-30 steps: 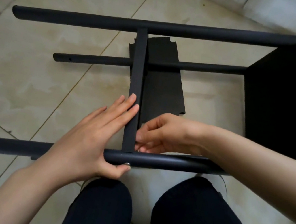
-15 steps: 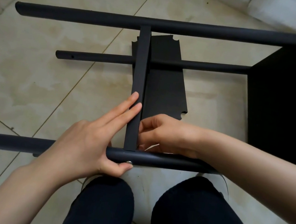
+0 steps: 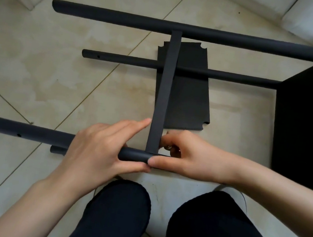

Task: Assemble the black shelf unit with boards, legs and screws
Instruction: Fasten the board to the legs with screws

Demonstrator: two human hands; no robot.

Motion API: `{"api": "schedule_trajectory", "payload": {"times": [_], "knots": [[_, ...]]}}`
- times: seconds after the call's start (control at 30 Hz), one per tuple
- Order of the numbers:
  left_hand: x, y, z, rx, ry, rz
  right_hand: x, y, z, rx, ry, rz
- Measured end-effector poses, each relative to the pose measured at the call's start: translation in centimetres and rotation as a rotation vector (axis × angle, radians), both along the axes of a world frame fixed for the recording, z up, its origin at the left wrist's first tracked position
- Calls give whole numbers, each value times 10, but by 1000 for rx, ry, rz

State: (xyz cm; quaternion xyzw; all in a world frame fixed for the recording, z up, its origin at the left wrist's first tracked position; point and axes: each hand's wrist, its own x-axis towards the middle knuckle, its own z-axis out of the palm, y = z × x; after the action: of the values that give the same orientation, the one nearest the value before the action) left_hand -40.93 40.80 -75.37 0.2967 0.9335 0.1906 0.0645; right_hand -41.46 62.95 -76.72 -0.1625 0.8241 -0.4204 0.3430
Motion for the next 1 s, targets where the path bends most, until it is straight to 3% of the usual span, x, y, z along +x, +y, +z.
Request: {"api": "schedule_trajectory", "payload": {"times": [0.17,0.3,0.37,0.5,0.57,0.63,0.7,0.8,0.9,1.0], "knots": [[16,-1,-3,48,87,94,3,-2,1,114,159,48],[22,-1,-5,72,109,111,3,-5,2,18,-4,-45],[24,-2,-7,91,156,115,5,-6,0,14,7,-83],[44,-7,-10,282,367,144,11,-8,2,17,111,-166],[60,-14,-18,377,388,188,13,-9,2,79,176,-156],[74,-23,-32,344,275,278,13,-8,3,111,194,-154],[76,-34,-51,223,24,376,13,-7,2,104,187,-159],[66,-38,-84,55,-283,364,13,-6,3,43,125,-175],[45,-24,-108,-68,-386,242,12,-5,8,-12,79,-189],[28,-7,-126,-176,-330,122,11,0,13,-72,59,-194]]}}
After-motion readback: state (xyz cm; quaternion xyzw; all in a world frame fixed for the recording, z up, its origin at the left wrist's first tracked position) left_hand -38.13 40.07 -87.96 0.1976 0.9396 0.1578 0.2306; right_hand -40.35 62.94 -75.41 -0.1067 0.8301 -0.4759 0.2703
